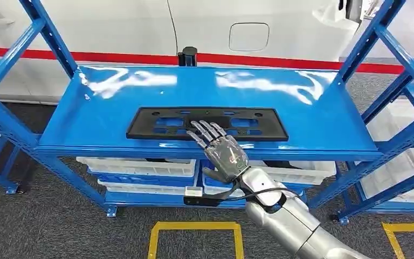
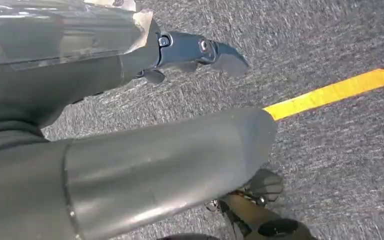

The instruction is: Take the parts from the cabinet and place them on the table.

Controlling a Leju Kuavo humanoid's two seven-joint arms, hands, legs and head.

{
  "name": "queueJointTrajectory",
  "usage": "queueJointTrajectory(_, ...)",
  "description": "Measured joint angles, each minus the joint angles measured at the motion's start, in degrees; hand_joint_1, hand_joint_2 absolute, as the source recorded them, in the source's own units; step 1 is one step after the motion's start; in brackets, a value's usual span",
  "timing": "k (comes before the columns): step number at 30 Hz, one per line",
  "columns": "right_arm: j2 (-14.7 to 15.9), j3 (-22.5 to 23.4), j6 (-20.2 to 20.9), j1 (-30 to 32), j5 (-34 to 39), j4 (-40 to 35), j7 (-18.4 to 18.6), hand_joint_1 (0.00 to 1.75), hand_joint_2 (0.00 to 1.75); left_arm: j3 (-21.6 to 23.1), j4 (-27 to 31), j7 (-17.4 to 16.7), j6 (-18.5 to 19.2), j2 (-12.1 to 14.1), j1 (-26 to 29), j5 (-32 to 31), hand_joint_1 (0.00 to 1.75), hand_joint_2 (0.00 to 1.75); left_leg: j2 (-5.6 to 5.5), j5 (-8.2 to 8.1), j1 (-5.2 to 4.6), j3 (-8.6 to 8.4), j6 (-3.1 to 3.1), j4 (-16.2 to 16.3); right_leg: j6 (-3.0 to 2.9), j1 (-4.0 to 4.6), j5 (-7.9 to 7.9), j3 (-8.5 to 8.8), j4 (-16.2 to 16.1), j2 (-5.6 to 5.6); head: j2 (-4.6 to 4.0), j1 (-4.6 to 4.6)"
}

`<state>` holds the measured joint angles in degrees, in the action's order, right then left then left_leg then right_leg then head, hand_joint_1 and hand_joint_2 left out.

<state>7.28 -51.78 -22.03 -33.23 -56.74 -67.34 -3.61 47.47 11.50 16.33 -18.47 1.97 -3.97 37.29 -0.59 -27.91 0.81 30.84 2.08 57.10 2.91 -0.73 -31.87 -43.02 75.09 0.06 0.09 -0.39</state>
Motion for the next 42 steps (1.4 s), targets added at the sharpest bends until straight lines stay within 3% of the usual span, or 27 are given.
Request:
queueJointTrajectory(1,0.04,0.00,-0.02,0.02,0.00,0.13,0.04,0.00,1.75,0.00,0.00,-0.02,0.00,-0.02,0.03,0.00,0.00,0.00,-0.13,-0.61,0.05,-0.82,-0.14,0.00,0.71,-0.04,2.78,1.17,-4.06,-0.01,-0.02,0.04)
queueJointTrajectory(3,0.04,0.07,-0.13,-0.01,0.00,0.20,0.11,0.00,1.75,0.00,0.00,-0.02,0.00,-0.07,0.01,0.00,0.00,0.00,-0.26,-1.97,0.09,-2.52,-0.64,0.00,1.70,-0.17,9.02,5.28,-15.50,-0.12,-0.02,0.07)
queueJointTrajectory(5,-0.07,0.00,-0.22,-0.01,-0.09,0.37,0.13,0.00,1.75,0.00,-0.02,-0.02,0.00,-0.02,-0.10,0.00,0.00,0.00,-0.30,-3.19,-0.41,-2.58,-1.40,0.06,-0.09,0.15,8.74,6.48,-16.82,-0.06,-0.02,-0.04)
queueJointTrajectory(7,0.00,0.07,-0.26,-0.02,-0.13,0.39,0.17,0.00,1.75,0.00,-0.02,-0.04,0.04,-0.02,-0.10,0.00,0.00,0.00,-0.23,-3.60,-0.17,-2.90,-1.96,-0.42,-1.12,0.55,8.10,6.34,-16.54,0.01,-0.02,-0.04)
queueJointTrajectory(8,0.00,0.18,-0.28,-0.12,-0.17,0.39,0.24,0.00,1.75,0.00,-0.02,-0.04,0.15,0.02,-0.20,0.00,0.00,0.00,-0.11,-3.97,-0.15,-3.22,-2.35,-0.61,-1.57,0.37,7.85,6.70,-16.70,0.13,-0.02,-0.04)
queueJointTrajectory(9,-0.07,0.31,-0.33,-0.10,-0.20,0.35,0.26,0.00,1.75,0.02,-0.02,-0.07,0.15,0.07,-0.20,0.00,0.00,0.00,-0.02,-4.33,0.14,-3.50,-2.63,-0.20,-1.85,-0.37,7.62,7.21,-16.89,0.26,-0.02,-0.04)
queueJointTrajectory(10,-0.07,0.46,-0.35,-0.15,-0.37,0.37,0.37,0.00,1.75,0.02,0.00,-0.07,0.15,0.02,-0.22,0.00,0.00,0.00,0.28,-5.23,0.03,-2.49,-2.87,2.61,-2.57,-0.33,7.11,7.79,-16.89,0.26,-0.02,-0.51)
queueJointTrajectory(11,-0.09,0.50,-0.48,-0.18,-0.68,0.41,0.59,0.00,1.75,0.02,0.00,-0.04,0.15,0.02,-0.25,0.00,0.00,0.00,0.35,-6.77,0.09,-0.02,-3.07,6.83,-3.11,-0.33,6.75,8.23,-16.89,0.18,-0.02,-0.55)
queueJointTrajectory(12,-0.15,0.50,-0.74,-0.17,-1.16,0.55,0.92,0.00,1.75,0.02,-0.02,-0.02,0.07,0.02,-0.20,0.02,0.00,0.00,0.35,-8.74,0.13,3.41,-3.29,12.13,-3.51,-0.29,6.44,8.60,-16.88,0.12,-0.02,-0.55)
queueJointTrajectory(13,-0.20,0.50,-0.96,-0.11,-1.66,0.74,1.31,0.00,1.75,0.02,-0.02,-0.02,-0.11,0.04,0.00,0.02,0.00,0.00,0.36,-9.93,0.15,6.80,-3.43,16.66,-3.46,-0.18,5.97,8.98,-16.88,0.13,-0.02,-0.52)
queueJointTrajectory(14,-0.22,0.50,-1.22,0.01,-2.54,0.92,2.00,0.00,1.75,0.02,-0.02,0.00,-0.39,0.02,0.10,0.02,0.00,0.00,0.36,-9.66,0.17,9.14,-3.43,18.86,-3.50,-0.16,5.60,9.44,-16.87,0.20,-0.02,-0.55)
queueJointTrajectory(15,-0.22,0.52,-1.40,0.08,-3.44,1.09,2.76,0.00,1.75,0.02,-0.02,0.04,-0.81,0.02,0.20,0.00,0.00,0.00,0.38,-7.78,0.20,10.17,-3.40,18.37,-3.39,-0.17,5.14,10.04,-16.86,0.31,-0.02,-0.55)
queueJointTrajectory(16,-0.24,0.61,-1.53,0.08,-4.92,1.42,4.00,0.00,1.75,0.02,-0.02,0.20,-1.58,0.04,0.20,0.02,0.00,0.00,0.40,-4.34,0.28,9.92,-3.32,15.29,-3.24,-0.18,4.58,10.84,-16.86,0.41,-0.02,-0.57)
queueJointTrajectory(18,-0.37,0.92,-1.86,0.06,-7.46,2.06,5.95,0.00,1.75,0.02,-0.02,0.33,-2.34,0.13,0.16,0.00,0.00,0.00,0.50,3.43,0.38,6.79,-2.95,4.86,-2.82,-0.23,3.34,12.64,-16.87,0.44,-0.02,-0.55)
queueJointTrajectory(19,-0.37,0.94,-2.49,0.03,-9.65,2.65,7.33,0.00,1.75,0.02,-0.04,0.33,-2.67,0.11,0.22,0.00,0.00,0.00,0.51,3.95,0.31,5.69,-2.73,2.62,-2.46,-0.06,2.86,12.57,-16.95,0.44,-0.02,-0.47)
queueJointTrajectory(20,-0.46,0.98,-2.95,-0.23,-12.35,3.27,8.84,0.00,1.75,0.02,-0.04,0.35,-3.01,0.02,0.12,0.00,0.00,0.00,0.35,3.52,0.09,5.00,-2.58,1.76,-2.01,0.65,2.46,12.77,-16.80,0.58,-0.02,-0.52)
queueJointTrajectory(22,-0.39,1.33,-3.30,-0.18,-16.84,4.17,11.66,0.00,1.75,0.02,-0.02,0.31,-3.43,-0.20,0.06,0.00,0.00,0.00,0.34,3.78,0.04,5.13,-2.66,1.66,-2.25,0.65,2.30,12.97,-16.93,0.52,0.00,-0.42)
queueJointTrajectory(23,-0.39,1.62,-3.41,-0.19,-18.33,4.59,12.65,0.12,1.75,0.02,-0.02,0.26,-3.60,-0.28,0.08,0.00,0.00,0.00,0.30,3.69,-0.08,5.15,-2.53,1.66,-2.23,0.61,2.32,13.10,-17.13,0.47,-0.02,-0.44)
queueJointTrajectory(24,-0.39,1.90,-3.41,-0.23,-19.06,4.96,13.20,0.58,1.75,0.02,-0.02,0.26,-3.76,-0.33,0.07,0.00,0.00,0.00,0.24,3.64,-0.12,5.15,-2.46,1.66,-2.22,0.56,2.32,13.26,-17.39,0.40,0.00,-0.42)
queueJointTrajectory(25,-0.39,2.21,-3.43,-0.29,-19.48,5.31,13.51,1.40,1.75,0.02,-0.02,0.26,-3.89,-0.31,0.03,0.00,0.00,0.00,0.18,3.51,-0.12,5.14,-2.29,1.66,-2.21,0.56,2.32,13.40,-17.67,0.36,-0.02,-0.42)
queueJointTrajectory(26,-0.42,2.41,-3.43,-0.31,-19.69,5.64,13.57,1.52,1.75,0.00,-0.02,0.26,-4.04,-0.28,0.02,0.00,0.00,0.00,0.14,3.45,-0.12,5.13,-2.20,1.66,-2.20,0.56,2.31,13.47,-17.80,0.33,0.00,-0.42)
queueJointTrajectory(27,-0.39,2.45,-3.43,-0.31,-19.74,5.95,13.70,1.59,1.75,0.02,-0.02,0.26,-4.07,-0.33,0.03,0.00,0.00,0.00,0.13,3.35,-0.15,5.12,-2.03,1.66,-2.20,0.56,2.31,13.44,-17.94,0.32,-0.02,-0.39)
queueJointTrajectory(36,-0.68,4.77,-3.30,0.80,-18.97,7.37,12.81,1.54,1.75,0.02,-0.02,-0.35,-4.42,-0.50,0.02,0.00,0.00,0.00,0.14,3.21,-0.26,5.12,-1.78,1.69,-1.95,0.53,2.43,13.61,-18.13,0.33,0.00,-0.46)
queueJointTrajectory(37,-0.72,5.07,-3.34,0.95,-18.60,7.37,12.63,1.64,1.75,0.02,-0.02,-0.46,-4.42,-0.50,0.02,0.00,0.00,0.00,0.15,3.21,-0.23,5.09,-1.78,1.69,-1.95,0.53,2.43,13.63,-18.13,0.33,-0.02,-0.44)
queueJointTrajectory(42,-0.98,5.88,-3.34,0.96,-17.14,7.37,11.43,1.71,1.75,0.02,-0.02,-0.74,-4.31,-0.52,0.02,0.00,0.00,0.00,0.16,3.21,-0.11,4.88,-1.79,1.61,-1.78,0.58,2.31,13.62,-18.13,0.33,-0.02,-0.44)
